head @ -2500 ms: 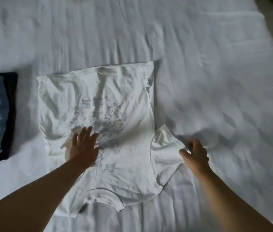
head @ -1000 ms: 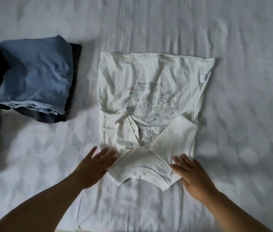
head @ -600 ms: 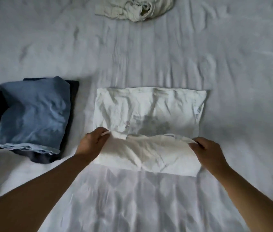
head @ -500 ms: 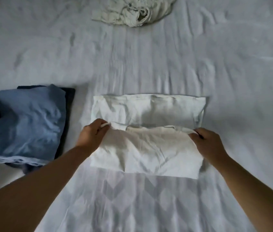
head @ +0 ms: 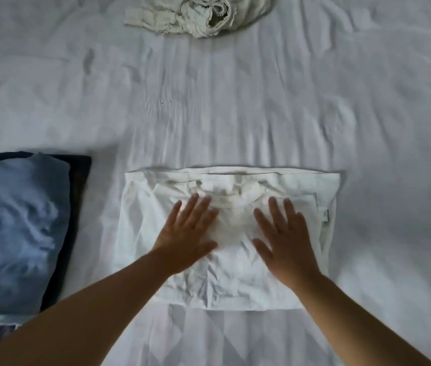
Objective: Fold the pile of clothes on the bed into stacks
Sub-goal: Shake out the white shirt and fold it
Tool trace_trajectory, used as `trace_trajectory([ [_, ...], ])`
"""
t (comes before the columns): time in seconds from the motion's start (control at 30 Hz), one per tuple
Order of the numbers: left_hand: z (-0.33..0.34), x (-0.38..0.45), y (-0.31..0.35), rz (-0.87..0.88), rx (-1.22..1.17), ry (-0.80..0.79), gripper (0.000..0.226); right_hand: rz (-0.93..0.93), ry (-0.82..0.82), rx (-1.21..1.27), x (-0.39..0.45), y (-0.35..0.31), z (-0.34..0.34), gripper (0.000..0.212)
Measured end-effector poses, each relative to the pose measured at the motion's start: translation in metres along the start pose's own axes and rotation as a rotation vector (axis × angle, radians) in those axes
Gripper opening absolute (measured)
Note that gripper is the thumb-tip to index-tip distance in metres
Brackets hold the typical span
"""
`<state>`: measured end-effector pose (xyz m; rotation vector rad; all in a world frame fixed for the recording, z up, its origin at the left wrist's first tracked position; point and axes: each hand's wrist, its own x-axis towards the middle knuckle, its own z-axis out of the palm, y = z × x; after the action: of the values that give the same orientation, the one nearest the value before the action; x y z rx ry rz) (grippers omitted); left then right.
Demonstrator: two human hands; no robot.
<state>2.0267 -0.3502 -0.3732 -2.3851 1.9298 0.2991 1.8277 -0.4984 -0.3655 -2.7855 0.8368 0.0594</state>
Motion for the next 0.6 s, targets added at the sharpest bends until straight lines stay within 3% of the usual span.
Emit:
trace_trajectory([
  [0.1,0.025,-0.002,0.005,0.034,-0.007,-0.115,0.076,-0.062,-0.079,-0.097,-0.026,0.009,0.026,0.060],
  [0.17,0.027,-0.001,0.010,-0.041,-0.047,-0.159,0.080,0.164,-0.100,-0.082,-0.039,0.022,0.030,0.069],
  [0.27,0.025,0.011,0.021,-0.127,-0.021,-0.223,0.094,0.647,-0.101,0.070,-0.044,0.030,0.027,0.089],
  [0.3,0.021,0.017,0.025,-0.149,-0.012,-0.265,0.099,0.717,-0.105,0.120,-0.041,0.029,0.025,0.094],
  [0.5,-0.008,0.079,0.031,-0.072,0.094,-0.325,0.125,0.554,0.080,0.274,-0.035,0.028,0.009,0.064],
  [0.6,-0.015,0.101,0.025,-0.158,0.056,-0.374,0.127,0.629,0.026,0.428,-0.033,0.028,-0.002,0.069],
])
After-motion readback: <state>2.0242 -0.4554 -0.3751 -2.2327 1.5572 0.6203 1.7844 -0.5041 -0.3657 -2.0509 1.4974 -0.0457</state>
